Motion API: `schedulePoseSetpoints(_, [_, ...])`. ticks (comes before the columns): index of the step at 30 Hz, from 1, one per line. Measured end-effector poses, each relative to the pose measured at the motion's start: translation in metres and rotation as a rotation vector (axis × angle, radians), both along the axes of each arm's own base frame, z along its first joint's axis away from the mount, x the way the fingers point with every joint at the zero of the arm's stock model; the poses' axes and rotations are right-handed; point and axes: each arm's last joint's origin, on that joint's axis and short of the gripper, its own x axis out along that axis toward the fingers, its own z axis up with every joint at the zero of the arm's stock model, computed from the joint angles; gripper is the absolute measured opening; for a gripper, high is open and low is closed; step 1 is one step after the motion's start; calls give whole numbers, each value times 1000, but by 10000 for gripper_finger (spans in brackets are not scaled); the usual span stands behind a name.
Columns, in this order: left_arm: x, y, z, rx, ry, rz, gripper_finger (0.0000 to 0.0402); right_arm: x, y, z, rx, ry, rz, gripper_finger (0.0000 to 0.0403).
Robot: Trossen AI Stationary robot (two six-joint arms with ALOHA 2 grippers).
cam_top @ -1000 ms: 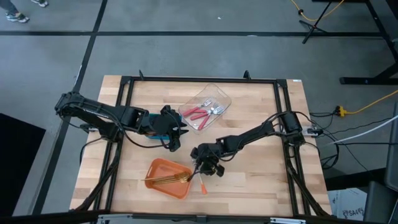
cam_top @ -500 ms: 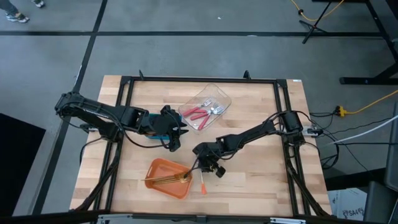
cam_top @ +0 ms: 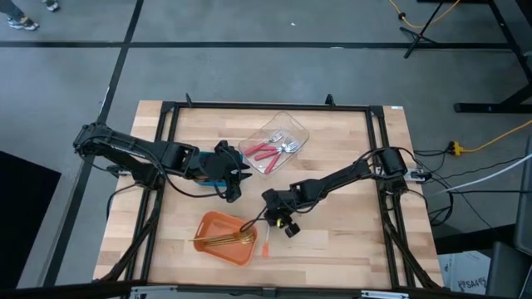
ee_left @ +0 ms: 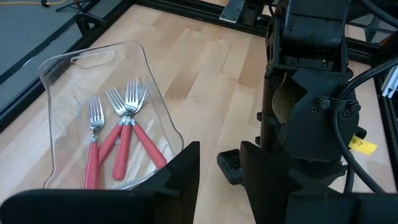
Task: Sort silverware by color (type)
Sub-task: Put the orange fork into the blue bin
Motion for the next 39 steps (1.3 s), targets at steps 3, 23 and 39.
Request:
schedulePoseSetpoints(3, [0, 0, 0, 0, 0, 0, 109, 0, 0, 0, 16, 17, -37, 134])
schedulePoseSetpoints(23, [0, 0, 0, 0, 0, 0, 109, -2, -1, -3, 29, 48, -30, 132])
schedulePoseSetpoints(39, [0, 0, 0, 0, 1, -1, 109, -3, -1, -3, 26, 54, -26, 16])
